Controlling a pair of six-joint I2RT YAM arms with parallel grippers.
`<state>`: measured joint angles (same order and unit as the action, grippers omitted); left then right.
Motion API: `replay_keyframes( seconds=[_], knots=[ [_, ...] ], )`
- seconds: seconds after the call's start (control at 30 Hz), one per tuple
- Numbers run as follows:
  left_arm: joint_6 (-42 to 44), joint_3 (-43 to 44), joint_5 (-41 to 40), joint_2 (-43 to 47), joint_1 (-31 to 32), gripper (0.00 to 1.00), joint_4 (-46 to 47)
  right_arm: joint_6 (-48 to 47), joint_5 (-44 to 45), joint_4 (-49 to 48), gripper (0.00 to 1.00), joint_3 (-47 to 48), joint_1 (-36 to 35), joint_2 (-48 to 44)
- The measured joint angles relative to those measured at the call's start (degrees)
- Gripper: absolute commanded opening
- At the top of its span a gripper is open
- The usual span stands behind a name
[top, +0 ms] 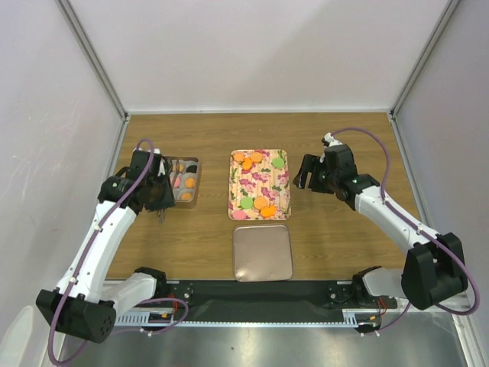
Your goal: Pack the cookies
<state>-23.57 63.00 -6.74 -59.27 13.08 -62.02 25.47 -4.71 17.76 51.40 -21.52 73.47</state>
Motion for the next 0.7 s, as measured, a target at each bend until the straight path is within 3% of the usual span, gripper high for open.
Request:
replay_keyframes(
  seconds=[0.33,0.7],
  knots=[
    [-2.6,6.2,1.1,-4.8,1.0,0.38,-0.7,3.1,-0.6,10.5,0.77,20.2,0.4,7.2],
    [-3.6,3.5,0.5,-5.2,5.4,0.38,-0.7,4.4,-2.4,14.6,0.76,20.7,2.1,13.1]
  ],
)
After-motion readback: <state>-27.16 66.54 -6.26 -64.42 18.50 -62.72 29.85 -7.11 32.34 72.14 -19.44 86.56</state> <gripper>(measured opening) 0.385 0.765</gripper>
